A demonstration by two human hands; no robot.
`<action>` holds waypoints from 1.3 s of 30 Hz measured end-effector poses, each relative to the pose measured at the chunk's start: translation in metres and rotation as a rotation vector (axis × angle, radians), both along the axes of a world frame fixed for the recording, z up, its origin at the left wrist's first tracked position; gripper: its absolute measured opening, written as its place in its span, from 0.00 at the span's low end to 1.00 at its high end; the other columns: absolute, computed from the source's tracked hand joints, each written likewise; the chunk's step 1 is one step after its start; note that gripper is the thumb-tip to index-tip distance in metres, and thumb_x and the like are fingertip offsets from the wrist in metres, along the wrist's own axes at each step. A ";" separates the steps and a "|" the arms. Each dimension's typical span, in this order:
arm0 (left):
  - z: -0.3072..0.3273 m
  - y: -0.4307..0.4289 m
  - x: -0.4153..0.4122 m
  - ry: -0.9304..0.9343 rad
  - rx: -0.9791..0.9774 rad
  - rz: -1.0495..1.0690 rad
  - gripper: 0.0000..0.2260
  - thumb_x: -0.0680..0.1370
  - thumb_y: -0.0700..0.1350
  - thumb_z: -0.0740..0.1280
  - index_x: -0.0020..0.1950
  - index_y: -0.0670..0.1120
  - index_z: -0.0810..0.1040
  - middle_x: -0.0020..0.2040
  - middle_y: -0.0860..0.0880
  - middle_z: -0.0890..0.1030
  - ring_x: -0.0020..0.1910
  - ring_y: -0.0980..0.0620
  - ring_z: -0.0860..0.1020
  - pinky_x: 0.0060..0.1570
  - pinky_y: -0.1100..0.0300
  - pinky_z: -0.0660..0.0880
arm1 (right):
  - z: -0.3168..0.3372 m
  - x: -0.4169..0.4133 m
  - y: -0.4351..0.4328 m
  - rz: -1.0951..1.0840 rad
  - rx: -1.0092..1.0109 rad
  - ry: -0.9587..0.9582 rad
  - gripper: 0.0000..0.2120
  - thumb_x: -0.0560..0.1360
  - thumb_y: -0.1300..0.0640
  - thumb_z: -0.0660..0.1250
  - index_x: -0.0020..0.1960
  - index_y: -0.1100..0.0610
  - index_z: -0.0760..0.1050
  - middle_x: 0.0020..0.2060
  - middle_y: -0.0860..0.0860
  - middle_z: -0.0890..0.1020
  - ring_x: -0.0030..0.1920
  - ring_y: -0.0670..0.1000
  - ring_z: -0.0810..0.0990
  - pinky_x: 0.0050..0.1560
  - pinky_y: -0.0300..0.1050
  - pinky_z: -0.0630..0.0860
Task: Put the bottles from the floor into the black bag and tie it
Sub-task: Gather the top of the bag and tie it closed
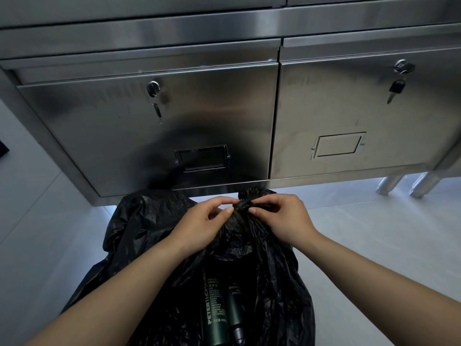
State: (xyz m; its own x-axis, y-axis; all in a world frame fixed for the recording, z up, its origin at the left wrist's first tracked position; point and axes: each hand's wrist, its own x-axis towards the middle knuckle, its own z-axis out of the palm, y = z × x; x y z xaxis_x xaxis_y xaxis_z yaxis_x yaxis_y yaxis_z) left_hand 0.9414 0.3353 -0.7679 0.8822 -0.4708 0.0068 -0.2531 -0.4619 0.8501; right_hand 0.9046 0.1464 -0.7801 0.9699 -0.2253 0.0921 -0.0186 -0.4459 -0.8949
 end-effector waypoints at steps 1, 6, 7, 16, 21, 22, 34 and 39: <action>-0.001 0.000 0.000 0.001 0.006 0.001 0.09 0.77 0.52 0.64 0.54 0.65 0.77 0.43 0.48 0.84 0.43 0.51 0.81 0.50 0.53 0.76 | -0.001 -0.001 0.000 0.004 -0.009 0.000 0.06 0.68 0.54 0.75 0.45 0.48 0.84 0.40 0.41 0.84 0.44 0.39 0.82 0.52 0.36 0.77; -0.004 -0.003 -0.001 0.043 -0.038 0.009 0.10 0.74 0.48 0.69 0.50 0.63 0.79 0.40 0.48 0.84 0.31 0.59 0.73 0.37 0.65 0.71 | -0.001 -0.001 0.000 -0.018 -0.076 0.030 0.08 0.65 0.49 0.76 0.43 0.48 0.84 0.37 0.40 0.84 0.41 0.37 0.81 0.45 0.31 0.75; -0.004 -0.003 0.000 0.055 -0.034 0.014 0.10 0.73 0.47 0.70 0.49 0.62 0.79 0.38 0.50 0.83 0.31 0.60 0.74 0.38 0.66 0.71 | -0.001 0.000 0.000 -0.024 -0.083 0.041 0.07 0.66 0.50 0.76 0.43 0.50 0.84 0.37 0.42 0.85 0.41 0.38 0.81 0.46 0.32 0.76; -0.006 0.001 -0.001 0.030 0.115 0.097 0.08 0.67 0.50 0.77 0.44 0.51 0.84 0.41 0.54 0.85 0.44 0.60 0.81 0.48 0.66 0.74 | -0.009 -0.006 -0.004 0.003 -0.118 0.111 0.03 0.67 0.55 0.76 0.40 0.50 0.83 0.35 0.42 0.84 0.39 0.39 0.81 0.41 0.30 0.72; 0.002 0.000 -0.003 0.170 0.022 -0.020 0.11 0.79 0.50 0.61 0.49 0.51 0.83 0.46 0.55 0.85 0.48 0.62 0.80 0.50 0.71 0.72 | -0.011 -0.008 -0.012 -0.047 -0.110 0.040 0.03 0.67 0.53 0.76 0.39 0.48 0.83 0.33 0.40 0.83 0.37 0.36 0.80 0.39 0.26 0.71; 0.002 0.001 -0.003 0.150 0.065 -0.046 0.12 0.81 0.49 0.58 0.51 0.51 0.82 0.48 0.57 0.84 0.49 0.64 0.79 0.51 0.73 0.71 | -0.011 -0.008 -0.013 -0.050 -0.104 0.034 0.03 0.67 0.54 0.76 0.40 0.48 0.83 0.34 0.40 0.83 0.37 0.37 0.80 0.40 0.28 0.72; -0.004 0.007 0.006 0.068 0.042 0.092 0.06 0.69 0.42 0.75 0.42 0.53 0.83 0.42 0.57 0.85 0.41 0.65 0.80 0.42 0.78 0.71 | -0.013 -0.010 -0.014 -0.059 -0.145 0.017 0.04 0.66 0.52 0.76 0.39 0.47 0.83 0.33 0.37 0.81 0.37 0.35 0.79 0.38 0.23 0.70; 0.002 0.014 0.009 0.079 -0.047 0.114 0.04 0.69 0.42 0.75 0.39 0.52 0.85 0.38 0.60 0.85 0.39 0.65 0.81 0.39 0.78 0.71 | -0.013 -0.009 -0.018 -0.048 -0.133 0.047 0.06 0.67 0.52 0.76 0.35 0.44 0.80 0.33 0.39 0.82 0.37 0.38 0.80 0.37 0.26 0.70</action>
